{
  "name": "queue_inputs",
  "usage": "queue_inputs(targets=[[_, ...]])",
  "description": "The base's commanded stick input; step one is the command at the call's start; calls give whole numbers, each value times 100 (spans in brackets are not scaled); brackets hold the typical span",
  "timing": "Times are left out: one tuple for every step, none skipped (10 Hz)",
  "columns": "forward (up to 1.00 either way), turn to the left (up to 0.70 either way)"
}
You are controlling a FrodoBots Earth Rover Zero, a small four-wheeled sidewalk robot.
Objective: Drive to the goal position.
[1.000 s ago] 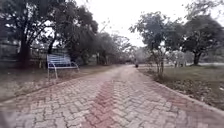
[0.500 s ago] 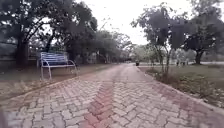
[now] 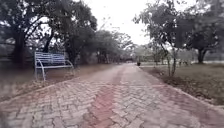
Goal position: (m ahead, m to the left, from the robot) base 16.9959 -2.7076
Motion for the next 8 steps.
queue_inputs(targets=[[70, -2], [70, -2], [70, -2], [70, -2], [70, -2], [70, -2], [70, -3], [70, -5]])
